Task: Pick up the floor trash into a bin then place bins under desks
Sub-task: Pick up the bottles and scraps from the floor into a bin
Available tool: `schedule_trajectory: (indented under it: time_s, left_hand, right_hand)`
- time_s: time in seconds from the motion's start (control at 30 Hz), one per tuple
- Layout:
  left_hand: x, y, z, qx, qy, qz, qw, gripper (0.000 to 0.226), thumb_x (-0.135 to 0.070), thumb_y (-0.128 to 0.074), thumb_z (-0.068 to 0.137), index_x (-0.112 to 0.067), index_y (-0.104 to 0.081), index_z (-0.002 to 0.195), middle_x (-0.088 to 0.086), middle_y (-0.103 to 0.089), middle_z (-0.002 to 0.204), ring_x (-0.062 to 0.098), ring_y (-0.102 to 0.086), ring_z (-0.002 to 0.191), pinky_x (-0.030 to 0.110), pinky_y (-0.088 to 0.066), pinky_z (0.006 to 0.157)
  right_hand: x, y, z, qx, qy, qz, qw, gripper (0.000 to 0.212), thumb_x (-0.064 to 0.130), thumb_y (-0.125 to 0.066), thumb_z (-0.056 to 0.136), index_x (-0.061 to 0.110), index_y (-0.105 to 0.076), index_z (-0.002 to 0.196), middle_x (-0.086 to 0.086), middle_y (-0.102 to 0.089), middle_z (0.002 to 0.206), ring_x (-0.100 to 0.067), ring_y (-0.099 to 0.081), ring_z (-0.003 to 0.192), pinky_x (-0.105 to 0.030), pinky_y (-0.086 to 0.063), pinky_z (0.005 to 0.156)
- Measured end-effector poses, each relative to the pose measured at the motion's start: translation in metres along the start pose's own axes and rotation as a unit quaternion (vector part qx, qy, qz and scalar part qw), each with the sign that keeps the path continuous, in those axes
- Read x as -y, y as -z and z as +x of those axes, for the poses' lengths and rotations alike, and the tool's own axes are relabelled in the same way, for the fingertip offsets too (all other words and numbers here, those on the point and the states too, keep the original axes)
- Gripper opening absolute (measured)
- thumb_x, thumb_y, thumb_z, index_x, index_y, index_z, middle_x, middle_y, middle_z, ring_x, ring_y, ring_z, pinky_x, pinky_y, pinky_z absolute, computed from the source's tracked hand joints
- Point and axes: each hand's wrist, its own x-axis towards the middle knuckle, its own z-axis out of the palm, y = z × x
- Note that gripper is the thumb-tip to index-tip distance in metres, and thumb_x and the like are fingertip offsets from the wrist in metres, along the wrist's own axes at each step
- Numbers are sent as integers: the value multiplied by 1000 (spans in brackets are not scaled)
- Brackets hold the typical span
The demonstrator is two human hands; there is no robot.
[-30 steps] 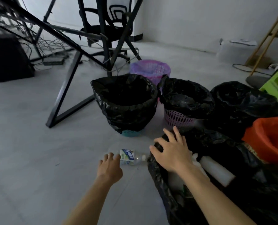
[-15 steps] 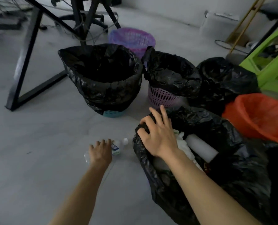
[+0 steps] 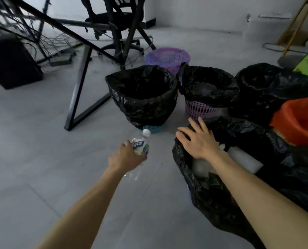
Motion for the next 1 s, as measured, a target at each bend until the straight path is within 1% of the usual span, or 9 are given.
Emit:
schedule_trajectory:
  time_s: [0.1,0.2,0.33,0.43,0.53,0.6,0.7,0.8,1.0]
  left_hand:
    - [-33,34,-25,-55,-37,-108,992,65,-69,-63,75,-21,-46,116,2,-58,108,27,-61,93,41,-53,79]
    - [-102,56,-62,-96,-104,-202,969,59,-68,-62,74,-23,-45,108,-2,-57,104,25,-59,92,43,-52,80]
    - [-179,41,-102,-40,-162,-247,955,61,-73,-58,71,-26,-43,106,-4,-57,105,23,-61,95,48,-53,83]
    - [-220,8,-137,-13,-192,-189,963,64,-72,-57,75,-25,-40,116,-6,-54,113,25,-60,97,43,-51,81]
    - [-216,-7,-139,-43,-220,-94,970,78,-69,-54,82,-31,-23,144,-1,-49,130,33,-62,101,39,-44,72]
    - [-208,-11,-134,-52,-242,-55,967,75,-71,-47,86,-43,-14,148,2,-45,132,35,-62,98,40,-46,70]
    - [-203,-21,-132,-51,-265,-14,963,62,-75,-35,89,-50,-24,145,1,-33,147,30,-50,123,47,-52,86]
    - [-192,-29,-132,-60,-316,87,943,54,-70,-29,94,-50,-37,143,-4,-29,158,25,-28,142,44,-33,110]
    - [-182,-51,-131,-43,-353,155,922,54,-66,-20,97,-52,-27,148,-11,-48,149,19,-36,139,43,-32,106]
  right_hand:
    - [7,17,-13,-79,4,181,980,51,51,-24,103,35,-40,149,7,-25,162,-15,-8,152,-40,-13,121]
    - [-16,48,-40,-239,-46,302,922,47,39,-28,106,22,-53,142,6,-51,146,-13,-42,137,-21,-30,104]
    - [-68,81,-66,-338,-132,286,887,40,32,-35,104,11,-67,113,-7,-69,110,-22,-59,103,-30,-38,83]
    - [-123,90,-89,-324,-183,232,899,33,36,-43,99,17,-67,112,-6,-70,106,-29,-60,106,-33,-41,82]
    - [-143,75,-91,-246,-203,161,934,41,43,-51,92,20,-61,125,-8,-64,124,-30,-55,117,-42,-45,99]
    - [-148,70,-96,-202,-213,154,944,45,43,-51,92,23,-53,133,-6,-54,138,-31,-51,124,-44,-46,100]
    - [-160,67,-104,-170,-209,137,953,46,33,-49,98,25,-43,143,-3,-38,151,-30,-47,129,-40,-47,93]
    - [-162,59,-107,-176,-190,96,961,51,28,-46,100,25,-34,149,-2,-31,156,-31,-45,131,-40,-46,91]
    - [-157,59,-107,-164,-194,55,966,58,30,-43,102,23,-22,155,-4,-24,159,-30,-46,132,-39,-47,93]
